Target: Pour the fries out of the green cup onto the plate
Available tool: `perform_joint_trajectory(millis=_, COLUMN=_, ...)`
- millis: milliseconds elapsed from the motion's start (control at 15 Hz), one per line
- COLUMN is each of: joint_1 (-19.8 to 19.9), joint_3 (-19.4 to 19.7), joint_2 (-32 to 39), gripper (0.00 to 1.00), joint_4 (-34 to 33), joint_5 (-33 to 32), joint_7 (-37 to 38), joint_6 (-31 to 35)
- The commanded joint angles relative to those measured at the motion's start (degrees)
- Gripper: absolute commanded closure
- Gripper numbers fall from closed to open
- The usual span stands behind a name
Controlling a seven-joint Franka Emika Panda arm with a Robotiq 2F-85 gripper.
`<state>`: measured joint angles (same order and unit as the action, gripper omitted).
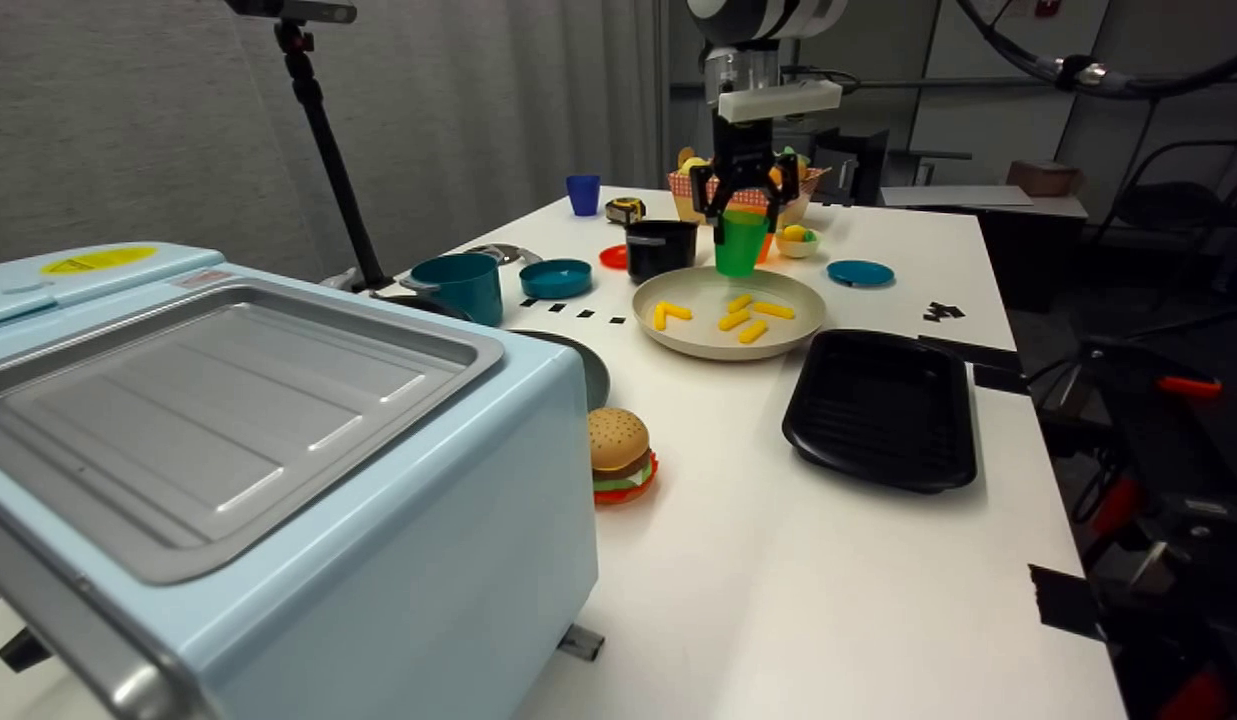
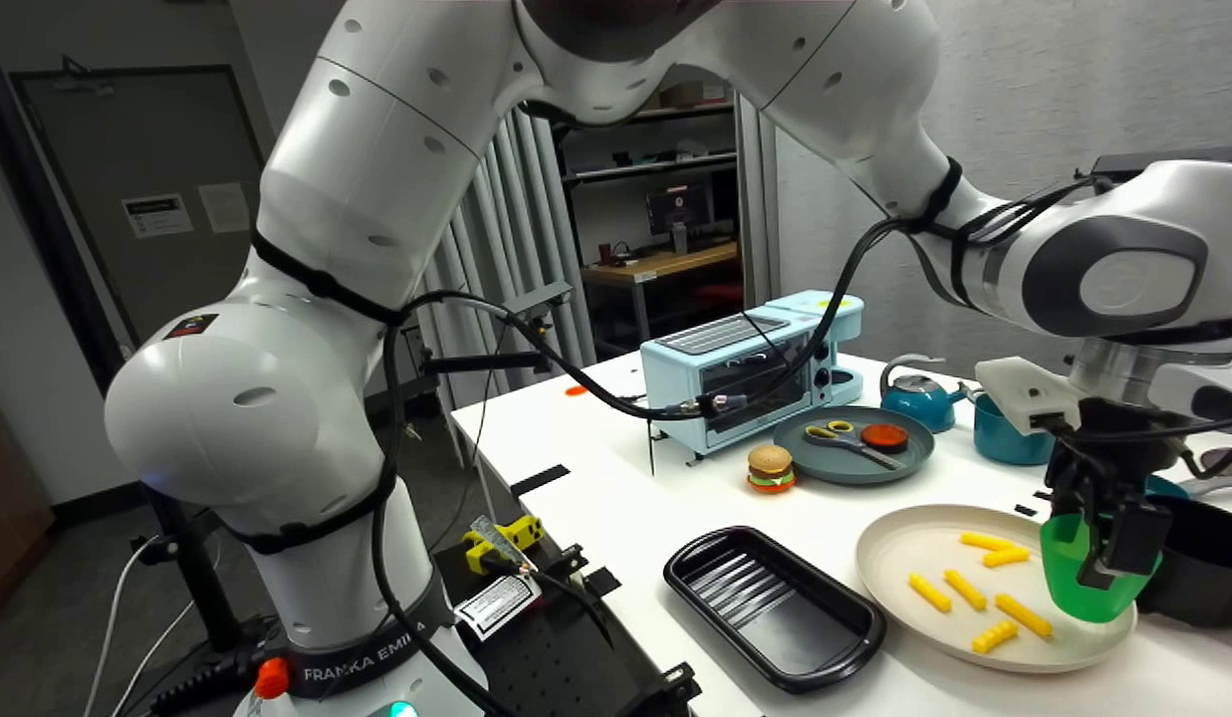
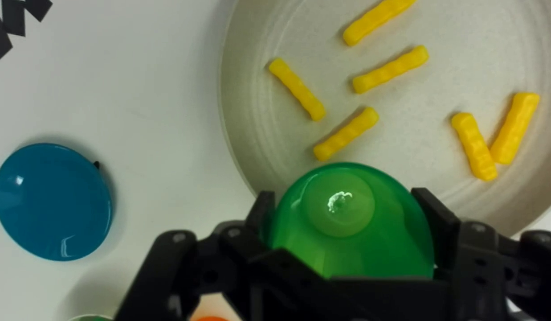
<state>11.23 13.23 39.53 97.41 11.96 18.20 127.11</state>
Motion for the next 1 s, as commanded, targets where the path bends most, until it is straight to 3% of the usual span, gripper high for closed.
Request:
perform_joint_trajectory(millis=0, joint_1=1.5, joint_3=-1.1, joint_2=1.9, gripper=0.47, joint_4=-4.2, joint_5=0.5, joint_7=1.0, joint_6=-3.9)
perform_joint_trajectory(millis=800, joint_1=2.0, joint_3=-1.1, joint_2=3.4, gripper=0.47, joint_4=-7.6, joint_5=0.5, joint_7=1.0, joint_6=-9.1)
perform_joint_trajectory(millis=867, joint_1=2.0, joint_3=-1.1, joint_2=3.4, gripper=0.34, joint_4=-7.7, joint_5=0.4, joint_7=0.9, joint_6=-9.5)
perform_joint_trajectory(millis=933, joint_1=2.0, joint_3=-1.1, joint_2=3.4, gripper=0.06, joint_4=-7.8, joint_5=0.4, joint_7=0.9, joint_6=-9.8)
